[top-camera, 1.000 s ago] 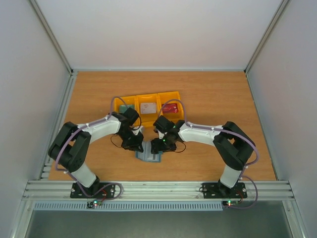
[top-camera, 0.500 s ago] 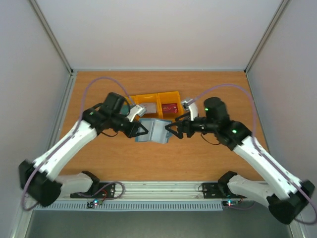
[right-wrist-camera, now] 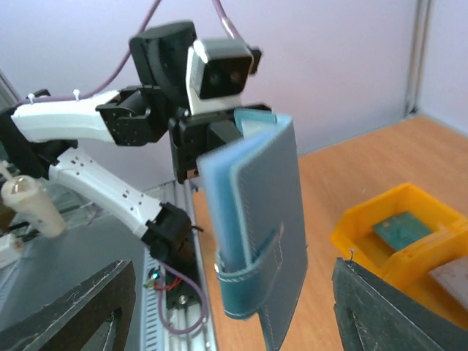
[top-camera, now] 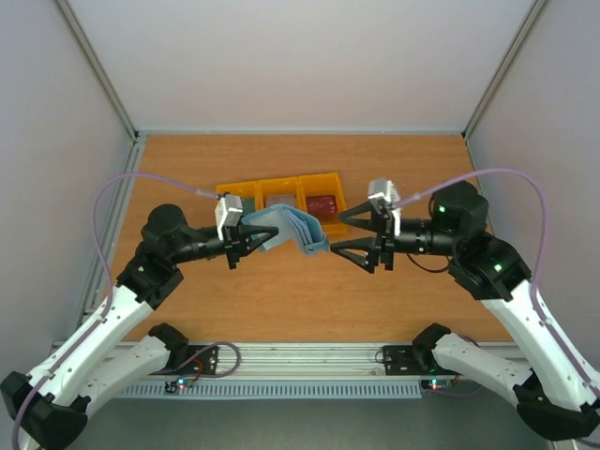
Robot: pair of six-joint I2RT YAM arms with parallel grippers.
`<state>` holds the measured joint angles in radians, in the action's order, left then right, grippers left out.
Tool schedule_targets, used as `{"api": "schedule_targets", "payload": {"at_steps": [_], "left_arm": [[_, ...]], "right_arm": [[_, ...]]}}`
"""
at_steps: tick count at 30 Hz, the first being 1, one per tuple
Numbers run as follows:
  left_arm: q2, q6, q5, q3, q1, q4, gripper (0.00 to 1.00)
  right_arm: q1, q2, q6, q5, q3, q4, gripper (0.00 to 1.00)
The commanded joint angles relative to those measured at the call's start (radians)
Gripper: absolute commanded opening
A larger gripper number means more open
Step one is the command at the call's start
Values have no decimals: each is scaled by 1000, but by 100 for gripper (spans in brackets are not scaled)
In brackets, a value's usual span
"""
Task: Take the credit cards out of the card holder
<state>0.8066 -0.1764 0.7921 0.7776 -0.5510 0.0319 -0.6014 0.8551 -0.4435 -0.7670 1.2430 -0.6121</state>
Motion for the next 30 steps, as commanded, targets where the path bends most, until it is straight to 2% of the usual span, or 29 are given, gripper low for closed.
{"api": "schedule_targets", "payload": {"at_steps": [1,3,6,10,11,12,15,19,21,28,30], "left_arm": [[-46,-111,-93,-46,-12,-206,0],[-63,-134,-108,-57,-16,-209,0],[-75,-148,-146,-62,-17,-200,0],[-83,-158,-155,-76,-20,-204,0],[-85,-159,-163,-80,-20,-198,0],[-85,-162,-172,-82,-22,-194,0],[-88,-168,-203,-83,-22,-181,0],[-85,-180,-224,-80,-25,-175,0],[-81,-181,-229,-76,-27,-171,0],[-75,-181,-230,-77,-32,-159,0],[-76,-182,-222,-77,-32,-161,0]], "right_arm": [[-72,70,3,65,12,-26,74],[-115,83,-18,143,14,-34,78],[-188,118,-33,177,37,-16,82],[-302,184,-85,343,109,-58,84],[-312,197,-74,377,128,-59,96],[-316,207,-64,392,135,-53,98],[-364,241,-49,524,159,-46,99],[-497,288,-79,871,173,-21,98],[-537,325,-87,997,183,-14,99],[-544,397,-52,1115,213,-6,99],[-544,394,-57,1140,209,-5,93]]}}
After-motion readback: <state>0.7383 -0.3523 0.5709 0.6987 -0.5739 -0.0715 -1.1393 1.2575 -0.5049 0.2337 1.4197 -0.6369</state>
